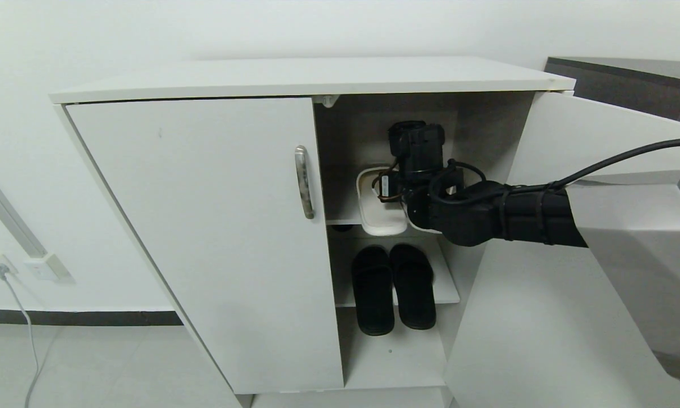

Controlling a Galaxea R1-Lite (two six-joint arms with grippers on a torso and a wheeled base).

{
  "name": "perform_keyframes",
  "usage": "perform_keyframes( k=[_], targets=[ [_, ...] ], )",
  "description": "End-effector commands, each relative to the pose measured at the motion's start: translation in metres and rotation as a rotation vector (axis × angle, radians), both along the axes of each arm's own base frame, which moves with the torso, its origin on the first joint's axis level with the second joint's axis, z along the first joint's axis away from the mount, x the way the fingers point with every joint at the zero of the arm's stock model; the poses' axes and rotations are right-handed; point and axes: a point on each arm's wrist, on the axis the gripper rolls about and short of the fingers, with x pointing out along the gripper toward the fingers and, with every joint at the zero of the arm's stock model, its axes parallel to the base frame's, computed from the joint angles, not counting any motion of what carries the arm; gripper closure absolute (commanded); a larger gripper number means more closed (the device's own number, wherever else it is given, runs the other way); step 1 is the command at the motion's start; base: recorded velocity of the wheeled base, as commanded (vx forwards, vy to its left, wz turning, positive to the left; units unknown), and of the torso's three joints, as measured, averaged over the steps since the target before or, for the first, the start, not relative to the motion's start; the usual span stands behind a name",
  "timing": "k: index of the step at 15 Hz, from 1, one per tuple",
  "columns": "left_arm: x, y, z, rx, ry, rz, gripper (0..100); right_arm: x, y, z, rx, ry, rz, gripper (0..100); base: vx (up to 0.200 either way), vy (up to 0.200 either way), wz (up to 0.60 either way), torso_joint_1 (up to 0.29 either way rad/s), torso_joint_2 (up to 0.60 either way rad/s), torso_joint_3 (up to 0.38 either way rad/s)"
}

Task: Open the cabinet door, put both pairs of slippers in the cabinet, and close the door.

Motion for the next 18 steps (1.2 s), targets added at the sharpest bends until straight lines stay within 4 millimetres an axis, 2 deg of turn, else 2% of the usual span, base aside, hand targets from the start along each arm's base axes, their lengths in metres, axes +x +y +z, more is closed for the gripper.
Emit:
perform_keyframes(
  k=[1,7,8,13,17,18],
  targets=[
    [0.0,0.0,0.0,0.0,0.001,0.001,100,-0.01,-0.001,0.005,-0.006,0.005,0.011,0,0.0,0.0,0.0,0.0,0.0,0.0],
    [0.0,0.0,0.0,-0.002,0.0,-0.001,100,-0.055,-0.008,0.024,0.015,-0.015,0.054,0,0.0,0.0,0.0,0.0,0.0,0.0],
    [0.0,0.0,0.0,-0.002,0.001,-0.001,100,-0.061,-0.009,0.023,0.019,-0.022,0.062,0,0.0,0.0,0.0,0.0,0.0,0.0],
    [0.0,0.0,0.0,-0.002,0.001,-0.001,100,-0.121,-0.024,0.011,0.024,-0.033,0.127,0,0.0,0.0,0.0,0.0,0.0,0.0],
    [0.0,0.0,0.0,0.0,0.001,-0.001,100,-0.147,-0.024,0.0,0.041,-0.049,0.18,0,0.0,0.0,0.0,0.0,0.0,0.0],
    [0.0,0.0,0.0,0.0,0.001,-0.001,100,-0.15,-0.023,0.0,0.054,-0.062,0.188,100,0.0,0.0,0.0,0.0,0.0,0.0]
  ],
)
